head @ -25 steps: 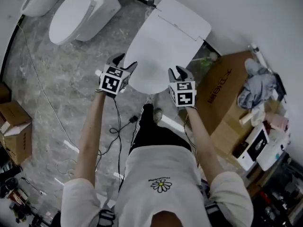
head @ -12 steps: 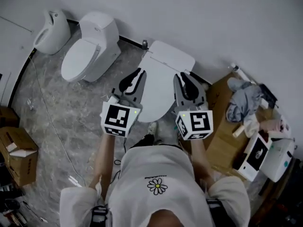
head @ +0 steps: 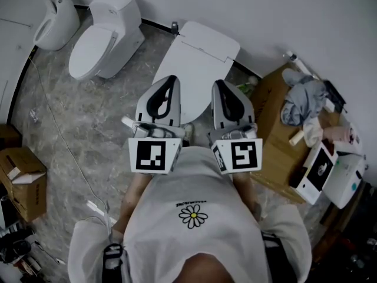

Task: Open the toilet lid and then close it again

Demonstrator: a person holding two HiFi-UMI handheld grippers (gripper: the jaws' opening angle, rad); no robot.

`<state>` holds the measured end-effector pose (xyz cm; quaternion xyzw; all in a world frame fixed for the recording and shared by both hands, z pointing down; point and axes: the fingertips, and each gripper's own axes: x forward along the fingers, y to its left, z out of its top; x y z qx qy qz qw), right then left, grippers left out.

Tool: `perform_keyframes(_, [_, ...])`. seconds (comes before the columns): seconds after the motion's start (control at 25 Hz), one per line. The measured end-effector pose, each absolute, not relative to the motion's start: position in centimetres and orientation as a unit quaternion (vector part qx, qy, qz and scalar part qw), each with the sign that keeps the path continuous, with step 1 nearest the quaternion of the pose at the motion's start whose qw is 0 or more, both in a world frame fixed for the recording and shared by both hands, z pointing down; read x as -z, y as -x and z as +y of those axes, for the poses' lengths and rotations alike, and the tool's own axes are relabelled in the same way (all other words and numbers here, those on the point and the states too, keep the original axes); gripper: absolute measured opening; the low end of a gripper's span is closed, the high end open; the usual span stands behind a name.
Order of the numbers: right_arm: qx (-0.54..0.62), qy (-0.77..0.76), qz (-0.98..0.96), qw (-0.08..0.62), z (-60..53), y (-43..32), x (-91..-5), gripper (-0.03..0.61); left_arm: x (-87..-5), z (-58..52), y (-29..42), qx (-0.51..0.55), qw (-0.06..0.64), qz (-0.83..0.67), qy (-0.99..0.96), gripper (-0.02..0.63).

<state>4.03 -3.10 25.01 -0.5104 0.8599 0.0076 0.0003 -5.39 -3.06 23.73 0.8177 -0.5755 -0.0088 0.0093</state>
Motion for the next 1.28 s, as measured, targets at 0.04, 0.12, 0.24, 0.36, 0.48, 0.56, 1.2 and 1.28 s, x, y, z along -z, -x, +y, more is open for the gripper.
perform_keyframes(0.04, [-0.005, 0.51, 0.86, -0.002, -3.0, -3.8, -25.3, 0.04, -23.8, -3.1, 5.5, 0.014, 0.017, -0.576, -0.817, 0.023])
perform_keyframes(0.12, [-0.001, 0.509, 0.861, -0.005, -2.8, -3.6, -25.5, 0.038, -23.5, -3.2, 5.7, 0.02, 0.015, -0.575, -0.818, 0.023])
perform_keyframes(0.24, [0.001, 0.513, 0.859, -0.006, -2.6, -3.9, -25.6, 0.037, -23.2, -3.2, 6.2, 0.018, 0.005, -0.581, -0.814, 0.023])
perform_keyframes(0.36, [-0.007, 0.516, 0.856, -0.006, -2.6, -4.2, -25.4, 0.035, -23.0, -3.1, 6.6, 0.018, 0.001, -0.586, -0.81, 0.023])
perform_keyframes(0.48, [-0.015, 0.518, 0.855, -0.012, -2.6, -4.2, -25.2, 0.031, -22.8, -3.1, 7.0, 0.015, -0.004, -0.59, -0.807, 0.023])
perform_keyframes(0.56, [-0.019, 0.518, 0.855, -0.014, -2.6, -4.1, -25.0, 0.031, -22.8, -3.1, 7.2, 0.013, -0.006, -0.591, -0.806, 0.023])
perform_keyframes(1.2, [-0.017, 0.522, 0.853, -0.009, -3.0, -4.1, -24.8, 0.031, -22.3, -3.3, 9.1, 0.029, -0.018, -0.61, -0.792, 0.021])
perform_keyframes(1.28, [-0.022, 0.523, 0.852, -0.007, -3.2, -3.8, -24.6, 0.031, -22.4, -3.4, 9.3, 0.027, -0.019, -0.611, -0.791, 0.022])
